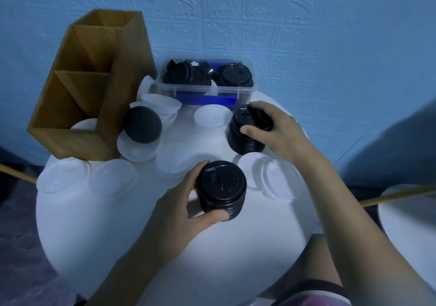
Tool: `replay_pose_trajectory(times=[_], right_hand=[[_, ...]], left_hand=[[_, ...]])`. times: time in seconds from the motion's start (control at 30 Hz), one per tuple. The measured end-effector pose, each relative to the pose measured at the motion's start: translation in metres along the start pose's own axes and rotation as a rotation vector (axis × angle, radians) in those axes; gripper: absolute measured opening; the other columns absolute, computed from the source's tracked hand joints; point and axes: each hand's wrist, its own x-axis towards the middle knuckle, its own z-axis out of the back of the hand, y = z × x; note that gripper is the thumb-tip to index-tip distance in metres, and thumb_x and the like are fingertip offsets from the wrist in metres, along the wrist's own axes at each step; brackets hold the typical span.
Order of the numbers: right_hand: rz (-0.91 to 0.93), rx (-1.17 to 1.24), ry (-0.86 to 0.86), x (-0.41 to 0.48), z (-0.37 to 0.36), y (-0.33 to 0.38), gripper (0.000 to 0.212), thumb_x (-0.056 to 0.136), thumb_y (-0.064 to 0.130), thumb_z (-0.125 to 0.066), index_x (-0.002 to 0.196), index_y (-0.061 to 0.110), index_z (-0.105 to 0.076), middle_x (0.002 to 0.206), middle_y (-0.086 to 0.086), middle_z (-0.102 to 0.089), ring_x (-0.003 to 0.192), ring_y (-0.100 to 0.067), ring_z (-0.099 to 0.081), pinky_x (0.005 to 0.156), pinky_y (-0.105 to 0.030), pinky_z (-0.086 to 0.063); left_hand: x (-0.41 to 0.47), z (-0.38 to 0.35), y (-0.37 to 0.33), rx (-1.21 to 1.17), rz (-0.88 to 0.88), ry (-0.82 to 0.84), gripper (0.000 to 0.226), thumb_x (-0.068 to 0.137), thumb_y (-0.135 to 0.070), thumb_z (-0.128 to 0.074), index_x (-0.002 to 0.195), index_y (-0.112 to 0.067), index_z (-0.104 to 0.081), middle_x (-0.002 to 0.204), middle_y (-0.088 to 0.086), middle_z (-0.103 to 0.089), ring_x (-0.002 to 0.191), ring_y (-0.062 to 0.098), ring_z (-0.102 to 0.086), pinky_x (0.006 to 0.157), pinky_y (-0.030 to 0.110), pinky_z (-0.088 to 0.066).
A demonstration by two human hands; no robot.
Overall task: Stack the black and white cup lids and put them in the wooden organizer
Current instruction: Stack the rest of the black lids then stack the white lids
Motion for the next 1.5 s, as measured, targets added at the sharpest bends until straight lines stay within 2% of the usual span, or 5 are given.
replay_pose_trajectory(times=[0.23,0.93,1.2,1.33,1.5], right_hand=[[-0.030,-0.055,0.162,0.018,-0.002,0.020,0.072,0.069,0.070,-0.063,0.133,0.036,-0.057,0.123,0.003,-0.057,0.115,-0.016,-0.054,0.104,-0.039,-0.046],[-0.044,0.013,0.202,0.020,-0.019,0.009,0.077,0.076,0.063,-0.072,0.142,0.035,-0.043,0.140,0.006,-0.049,0.123,-0.015,-0.053,0.110,-0.040,-0.043],[-0.010,0.119,0.143,-0.001,0.000,0.022,0.050,0.085,0.039,-0.080,0.108,0.070,-0.048,0.104,0.049,-0.059,0.101,0.024,-0.054,0.084,0.002,-0.037],[-0.025,0.160,0.130,-0.004,0.005,0.026,0.066,0.082,0.036,-0.082,0.128,0.057,-0.041,0.104,0.047,-0.048,0.091,0.033,-0.049,0.076,0.007,-0.033],[0.070,-0.077,0.035,-0.014,0.008,0.043,0.068,0.087,0.048,-0.074,0.147,0.033,-0.045,0.125,0.031,-0.051,0.120,-0.001,-0.048,0.094,-0.017,-0.033]], left_hand=[[0.003,0.002,0.005,0.006,-0.004,-0.024,0.083,0.075,-0.023,-0.087,0.139,-0.052,-0.043,0.128,-0.031,-0.062,0.119,-0.006,-0.060,0.100,0.020,-0.048],[0.002,0.004,0.004,-0.038,0.009,-0.010,0.084,0.077,-0.021,-0.087,0.137,-0.057,-0.041,0.128,-0.030,-0.062,0.109,-0.003,-0.067,0.099,0.025,-0.048],[0.000,0.005,0.006,-0.054,0.003,-0.001,0.083,0.077,-0.020,-0.086,0.140,-0.051,-0.042,0.128,-0.029,-0.062,0.112,-0.005,-0.065,0.097,0.012,-0.048],[-0.003,0.007,0.009,-0.042,0.008,-0.014,0.085,0.077,-0.020,-0.086,0.141,-0.053,-0.041,0.128,-0.030,-0.062,0.114,-0.007,-0.063,0.095,0.008,-0.046],[-0.011,0.018,0.014,-0.017,0.029,-0.035,0.085,0.076,-0.020,-0.085,0.142,-0.051,-0.042,0.128,-0.026,-0.065,0.114,-0.004,-0.064,0.099,0.024,-0.051]])
